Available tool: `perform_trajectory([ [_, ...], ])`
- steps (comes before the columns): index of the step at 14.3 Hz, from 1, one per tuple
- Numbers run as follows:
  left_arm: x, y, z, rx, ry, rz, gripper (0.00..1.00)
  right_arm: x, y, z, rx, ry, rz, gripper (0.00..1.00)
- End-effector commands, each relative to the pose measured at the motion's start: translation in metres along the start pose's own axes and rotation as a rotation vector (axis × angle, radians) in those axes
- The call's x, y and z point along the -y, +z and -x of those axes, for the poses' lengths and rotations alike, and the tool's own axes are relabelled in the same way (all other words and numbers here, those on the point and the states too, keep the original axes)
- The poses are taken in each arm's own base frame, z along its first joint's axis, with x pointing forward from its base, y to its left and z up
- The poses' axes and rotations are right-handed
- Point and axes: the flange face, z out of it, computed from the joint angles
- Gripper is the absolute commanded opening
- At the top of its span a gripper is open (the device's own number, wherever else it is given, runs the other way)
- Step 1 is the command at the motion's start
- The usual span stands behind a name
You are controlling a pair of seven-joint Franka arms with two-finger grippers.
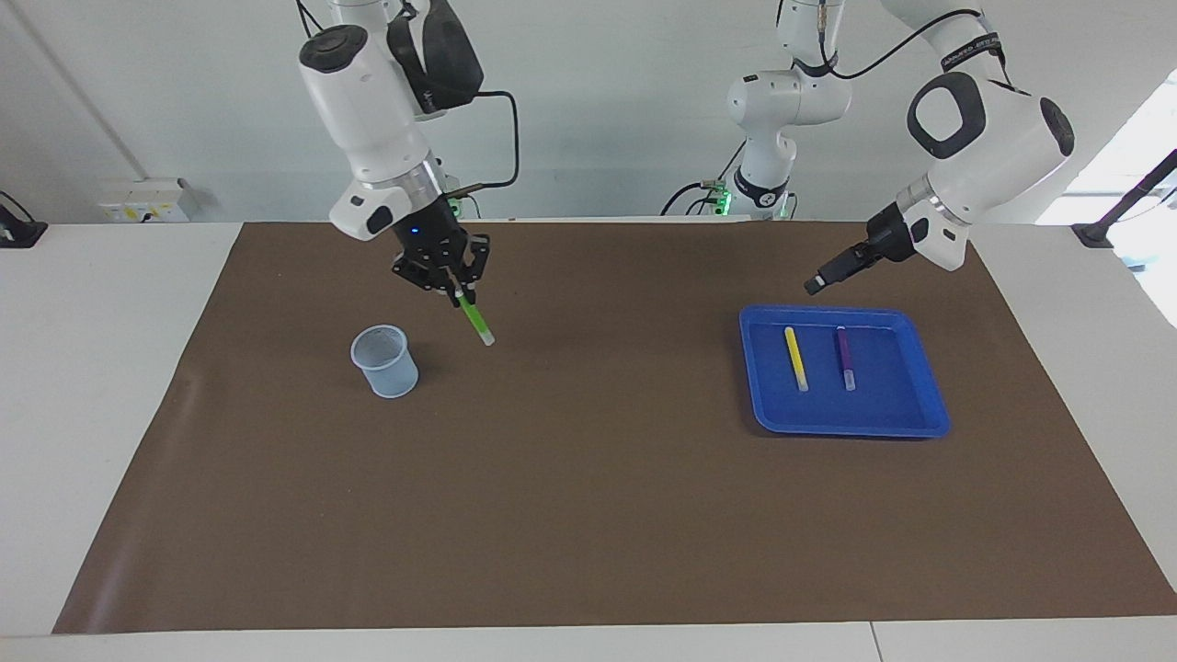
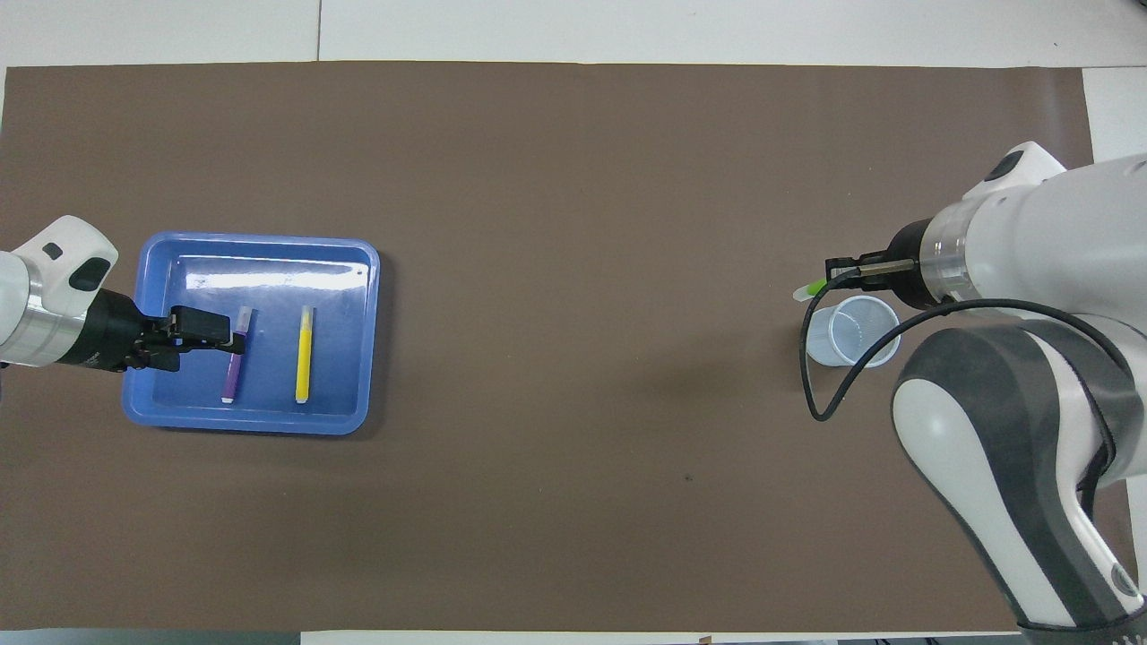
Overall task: Transfer and insert pens with both arms
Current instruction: 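Carry the green pen with the right gripper to the clear cup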
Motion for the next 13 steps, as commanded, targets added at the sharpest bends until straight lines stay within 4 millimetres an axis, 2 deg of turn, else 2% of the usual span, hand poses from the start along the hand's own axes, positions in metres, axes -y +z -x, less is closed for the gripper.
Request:
perform_trajectory([
  [1,0.016,0.025,-0.018,-0.007,0.227,-0.12,1.0,-0.02,0.005,0.017,-0.015,-0.01,0.054,0.0],
  [3,0.025,0.047,-0.031,-0.013,0.326,-0.151,1.0,-0.032,0.008,0.022,-0.012,-0.009,0.082,0.0],
  [5,0.031,0.064,-0.031,-0.027,0.363,-0.16,1.0,-0.039,0.016,0.029,-0.013,-0.023,0.094,0.0],
  [7,0.038,0.081,-0.034,-0.064,0.373,-0.174,1.0,-0.051,0.024,0.037,-0.026,-0.028,0.098,0.0],
  [9,0.041,0.094,-0.041,-0.077,0.374,-0.18,0.99,-0.054,0.034,0.048,-0.053,-0.035,0.096,0.0],
  [12,0.043,0.094,-0.042,-0.085,0.376,-0.182,0.92,-0.061,0.049,0.049,-0.072,-0.027,0.095,0.0],
  [13,0.041,0.102,-0.044,-0.079,0.38,-0.182,0.91,-0.062,0.056,0.05,-0.081,-0.027,0.094,0.0],
])
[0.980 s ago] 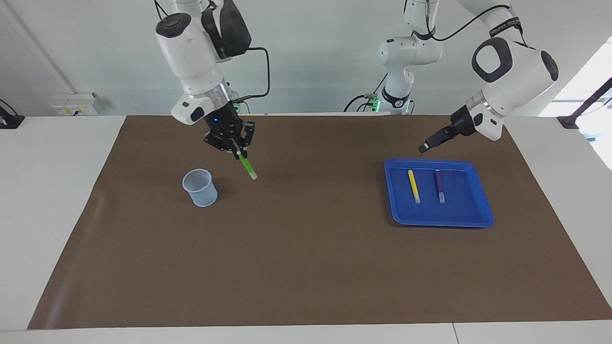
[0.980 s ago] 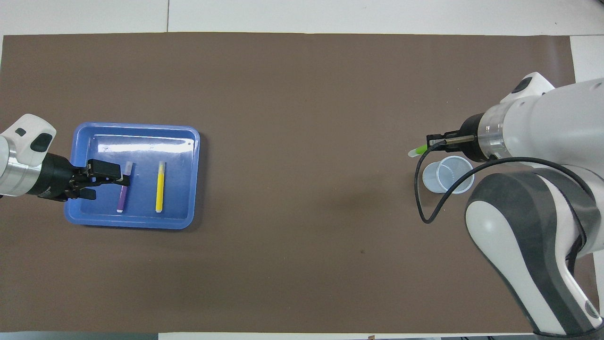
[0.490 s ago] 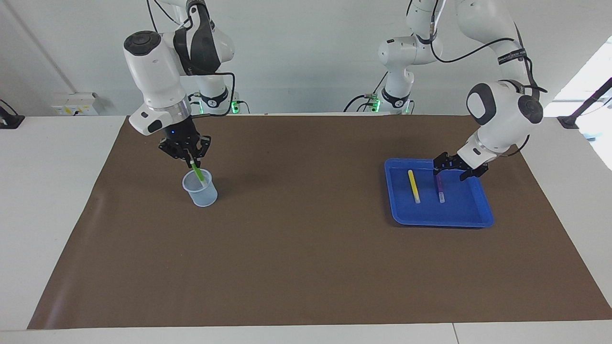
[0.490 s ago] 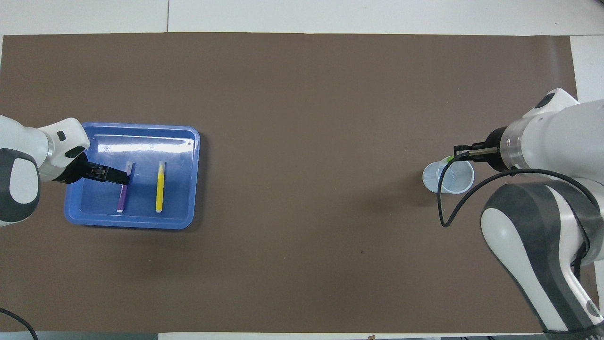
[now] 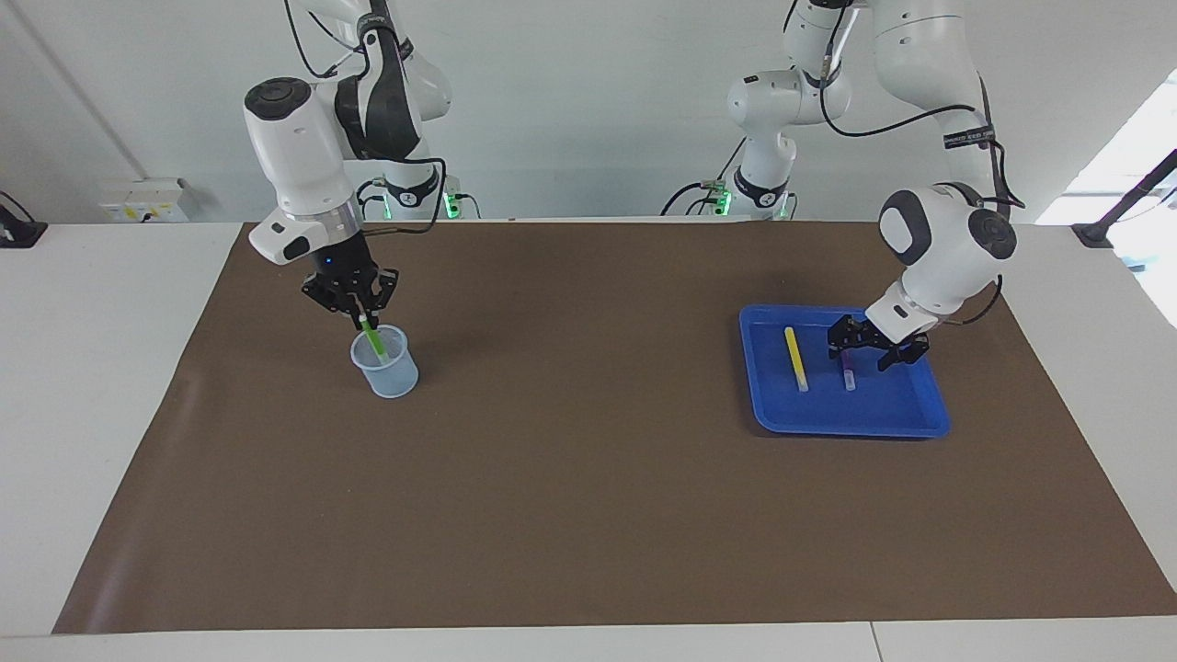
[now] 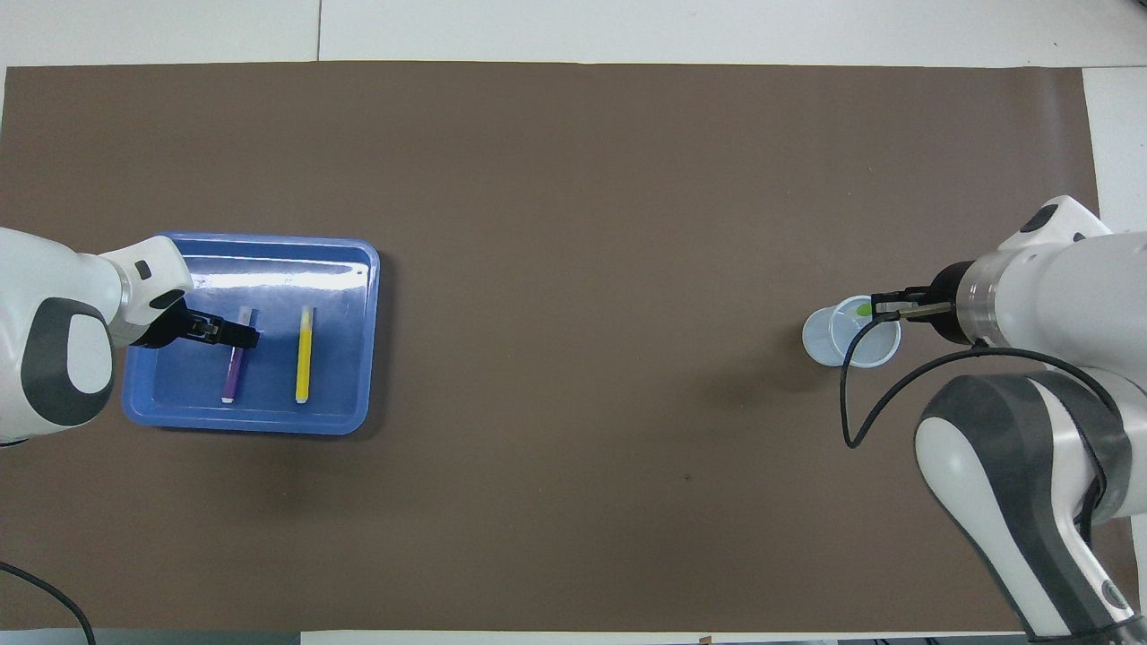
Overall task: Transfer and insert pens with both arms
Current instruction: 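Lower the green pen into the cup and open the right gripper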
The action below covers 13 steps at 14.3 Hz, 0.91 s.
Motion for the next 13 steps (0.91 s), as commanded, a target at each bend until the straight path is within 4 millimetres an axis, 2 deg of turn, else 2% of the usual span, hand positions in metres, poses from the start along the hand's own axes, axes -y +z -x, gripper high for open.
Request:
perform_trajectory([
  [1,-0.001,0.018,-0.003,-0.003,0.027,-0.022,0.91,-0.008,0.018,0.012,-0.024,-0.018,0.014,0.0],
  [7,0.006,0.023,0.0,0.018,0.058,-0.061,0.84,-0.011,0.068,0.011,-0.018,0.001,0.012,0.0],
  [10,0.005,0.023,0.0,0.02,0.055,-0.06,0.69,-0.012,0.083,0.017,-0.003,0.04,0.012,0.0],
  [13,0.004,0.025,0.001,0.027,0.053,-0.058,0.46,-0.012,0.084,0.017,-0.006,0.049,0.012,0.0],
])
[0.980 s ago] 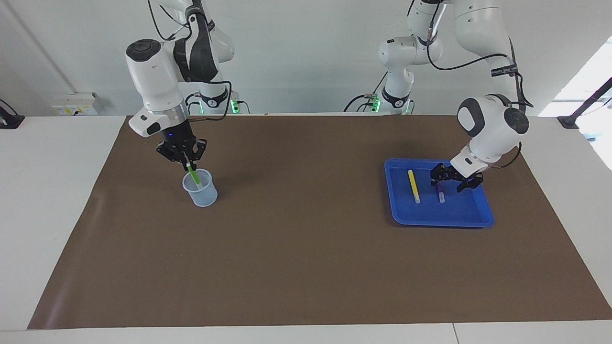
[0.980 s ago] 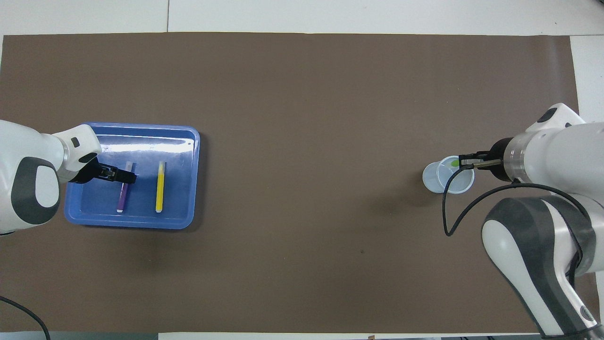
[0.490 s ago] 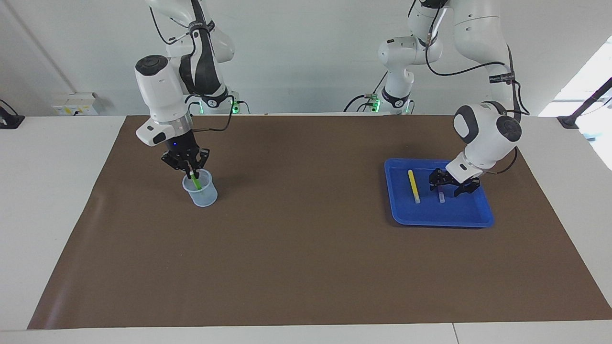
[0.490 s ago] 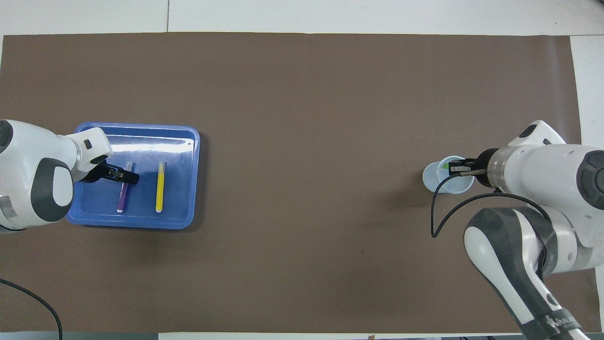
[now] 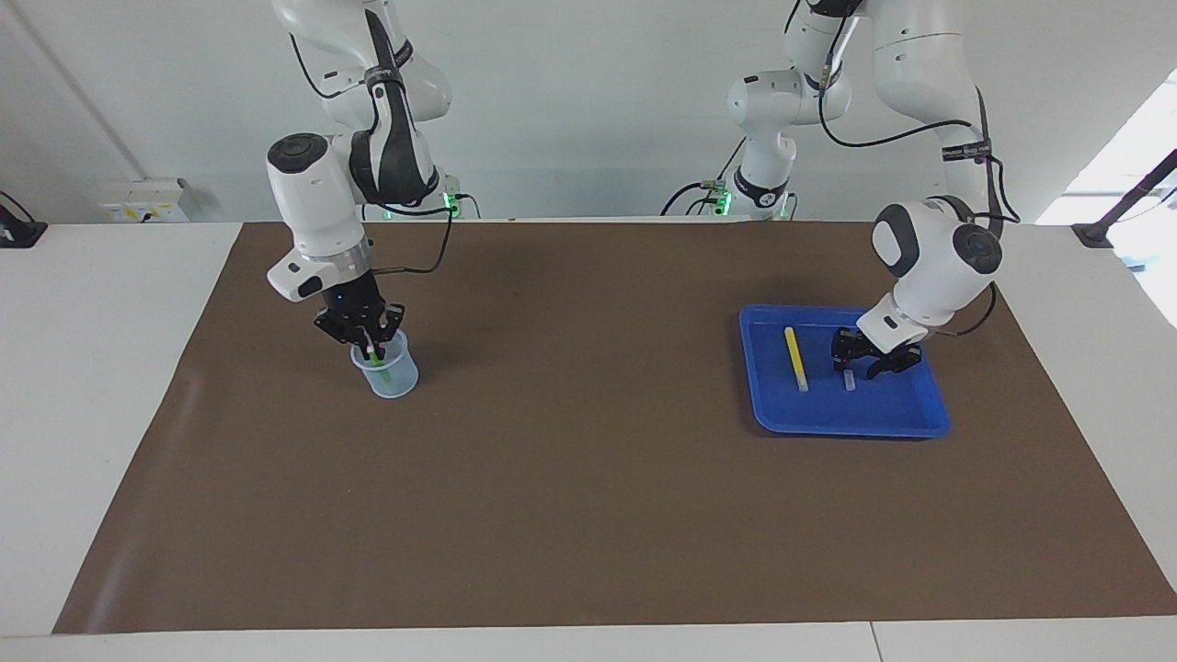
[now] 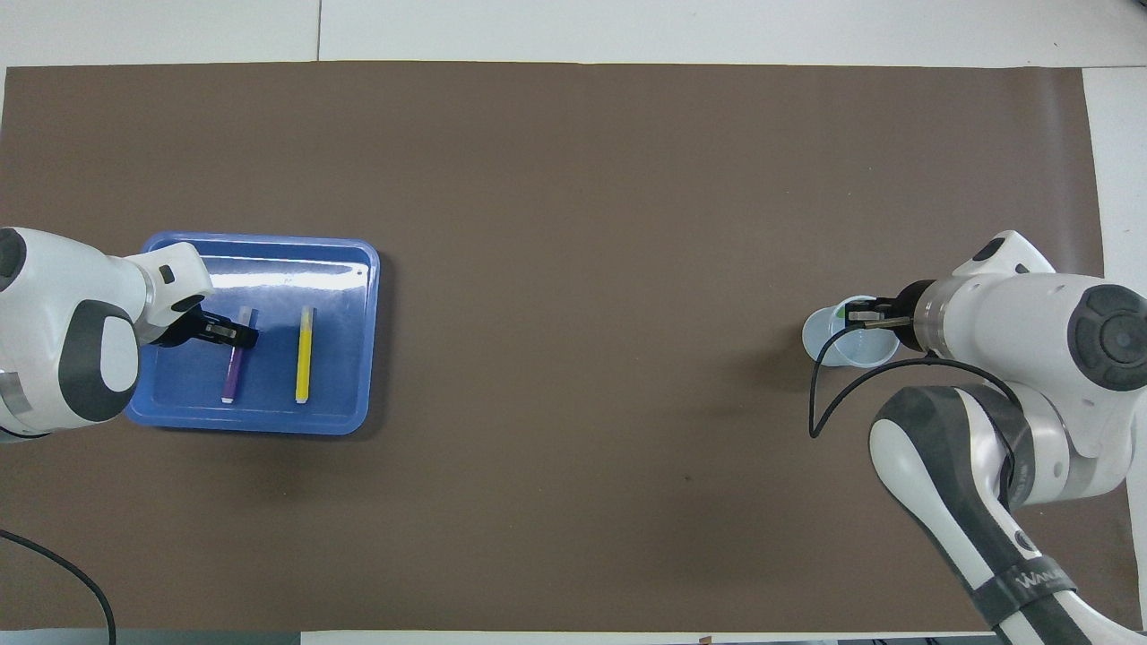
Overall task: Transfer and insert pens with both arms
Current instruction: 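Lower the green pen into the cup and open the right gripper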
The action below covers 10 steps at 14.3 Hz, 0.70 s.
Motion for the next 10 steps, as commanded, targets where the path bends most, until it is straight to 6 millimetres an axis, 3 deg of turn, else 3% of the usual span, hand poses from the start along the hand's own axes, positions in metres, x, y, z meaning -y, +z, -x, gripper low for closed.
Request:
perform_trajectory([
  [1,-0.001,0.004,0.004,0.004,0.01,-0.014,0.43,-0.005,0.018,0.009,0.019,0.019,0.012,0.0],
  [2,-0.001,0.005,0.005,0.007,0.01,-0.014,0.3,-0.005,0.018,0.008,0.02,0.022,0.013,0.02],
  [3,-0.001,0.005,0.005,0.007,0.009,-0.013,0.2,-0.005,0.018,0.007,0.019,0.023,0.011,0.94],
  [4,-0.001,0.005,0.005,0.009,0.01,-0.014,0.1,-0.005,0.015,0.004,0.013,0.026,0.01,1.0],
  [5,-0.001,0.005,0.005,0.01,0.01,-0.013,0.02,-0.005,0.008,-0.002,0.005,0.027,0.01,1.0],
  [8,0.0,0.005,0.005,0.01,0.009,-0.013,0.0,-0.005,-0.009,-0.009,0.021,0.028,0.012,1.0],
  [10,0.001,0.002,0.005,0.012,0.005,-0.01,0.0,-0.005,-0.035,-0.018,0.049,0.031,0.015,1.0],
])
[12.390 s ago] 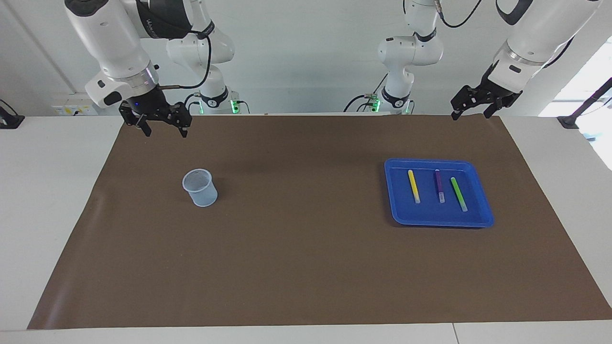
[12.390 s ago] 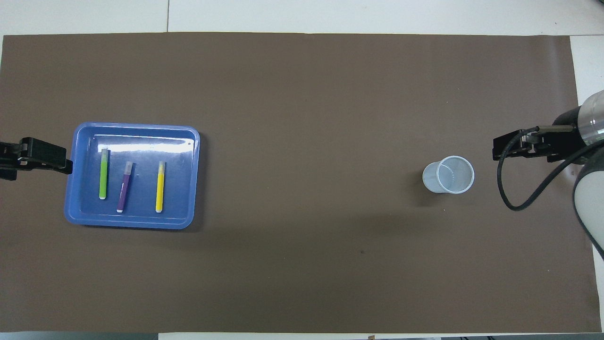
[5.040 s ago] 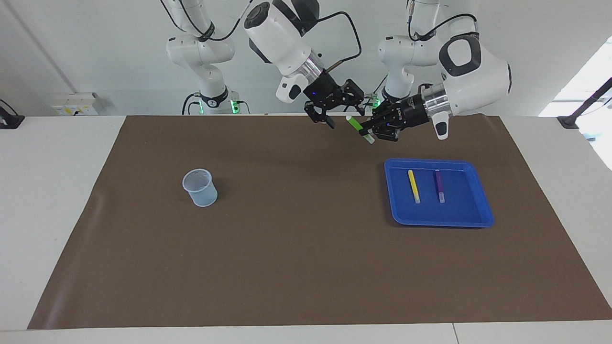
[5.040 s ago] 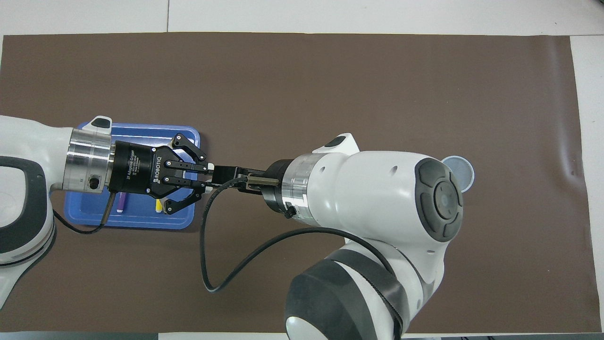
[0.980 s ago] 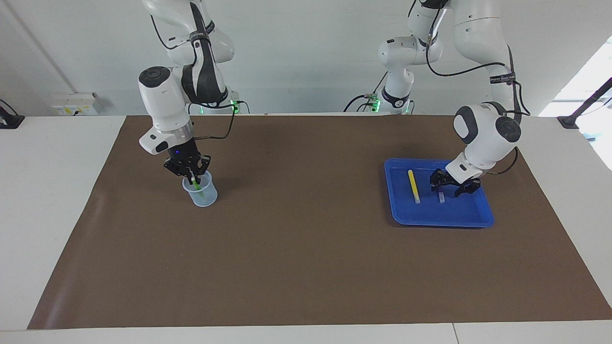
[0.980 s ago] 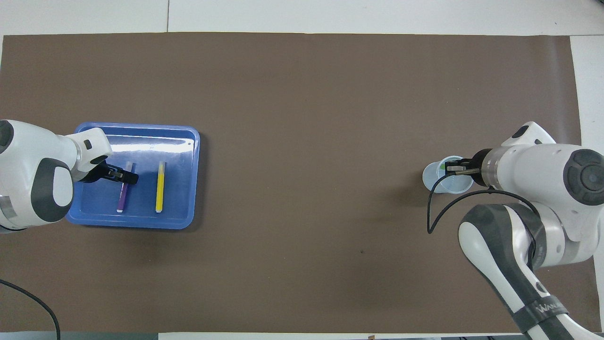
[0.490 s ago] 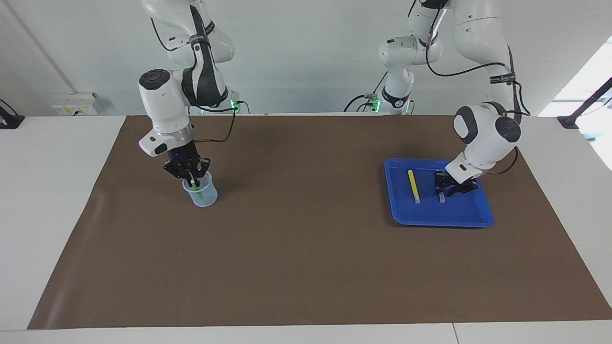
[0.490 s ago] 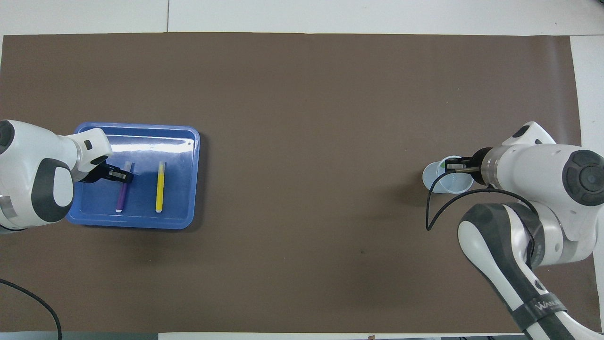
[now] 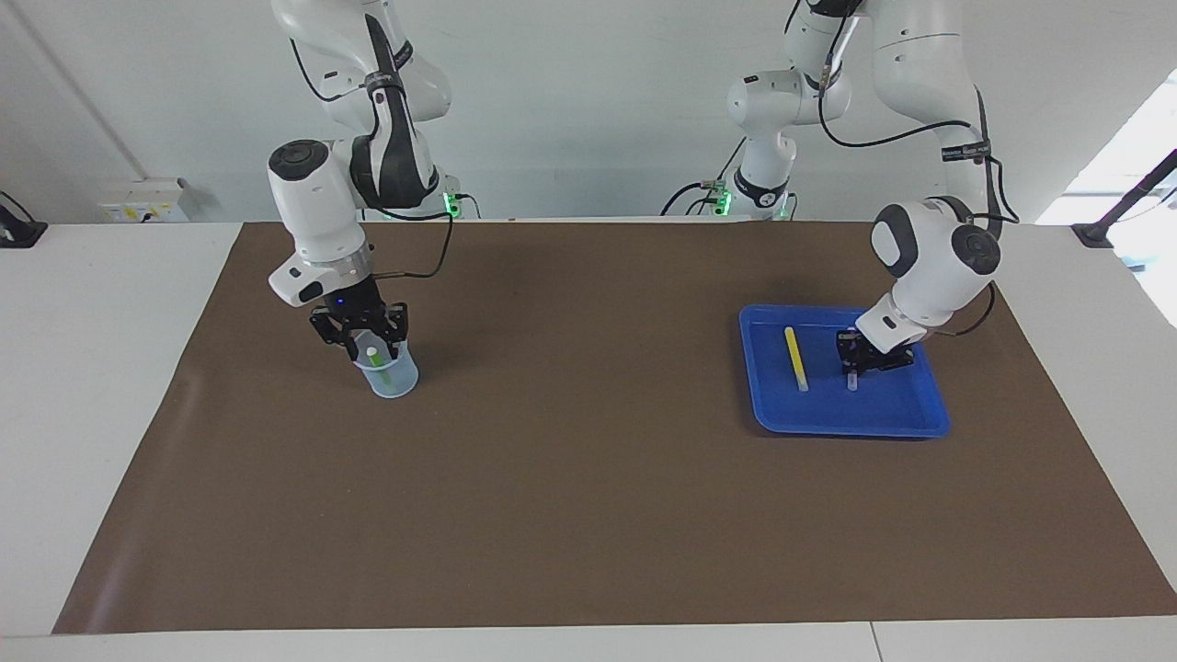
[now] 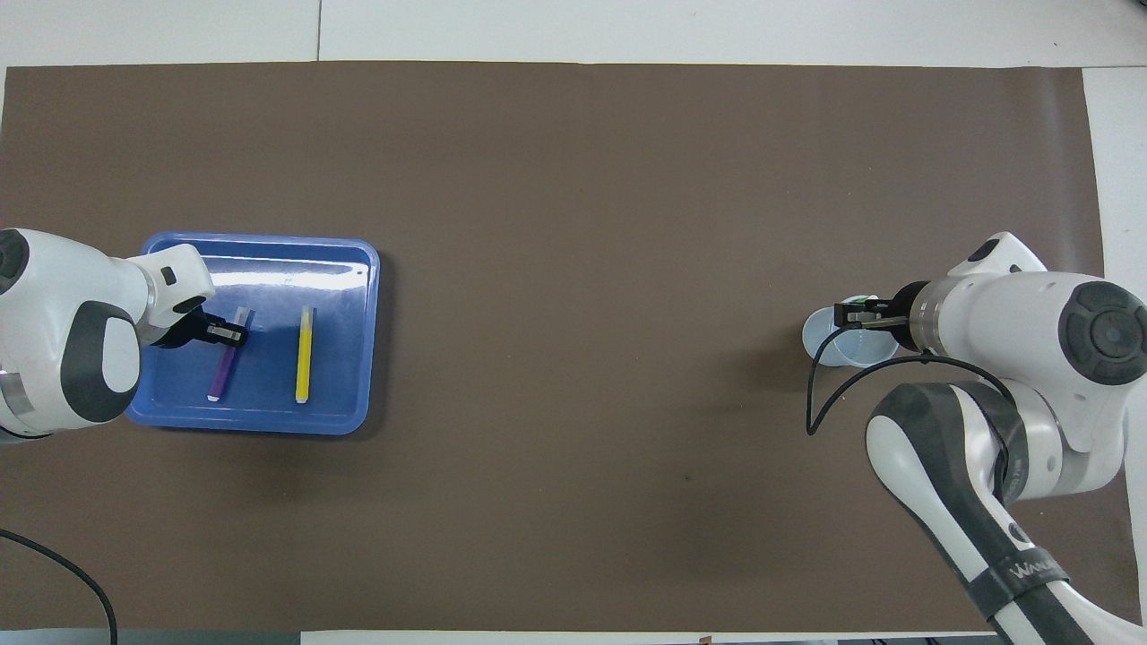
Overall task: Transfer and insert pens with both arms
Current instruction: 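Grasp the purple pen with the left gripper while the right gripper withdraws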
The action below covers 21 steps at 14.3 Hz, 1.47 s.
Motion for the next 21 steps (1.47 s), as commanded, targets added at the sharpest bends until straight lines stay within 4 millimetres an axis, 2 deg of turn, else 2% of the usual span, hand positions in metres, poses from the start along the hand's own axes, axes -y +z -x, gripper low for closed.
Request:
perform_trajectory([
  [1,0.002,-0.002,0.002,0.015,0.001,-0.007,0.0,-0.005,-0.043,-0.01,0.021,0.021,0.012,1.0],
  [4,0.004,-0.031,-0.011,0.045,-0.037,0.008,0.0,-0.005,-0.095,-0.019,0.065,0.023,0.018,1.0],
  [7,-0.007,-0.059,-0.023,0.089,-0.12,0.021,0.0,-0.004,-0.147,-0.035,0.101,0.021,0.025,1.0],
  [9,-0.019,-0.095,-0.035,0.127,-0.202,0.029,0.0,-0.005,-0.169,-0.046,0.121,0.021,0.034,1.0],
  [11,-0.043,-0.12,-0.044,0.161,-0.327,0.041,0.0,-0.007,-0.187,-0.059,0.131,0.015,0.06,1.0],
  [14,-0.074,-0.157,-0.05,0.213,-0.665,0.163,0.0,-0.008,-0.205,-0.072,0.157,0.015,0.084,1.0],
  [16,-0.098,-0.174,-0.05,0.247,-0.892,0.226,0.0,-0.01,-0.21,-0.073,0.158,0.017,0.089,1.0],
  [21,-0.14,-0.203,-0.053,0.367,-1.322,0.43,0.0,-0.012,-0.209,-0.072,0.166,0.028,0.075,1.0],
])
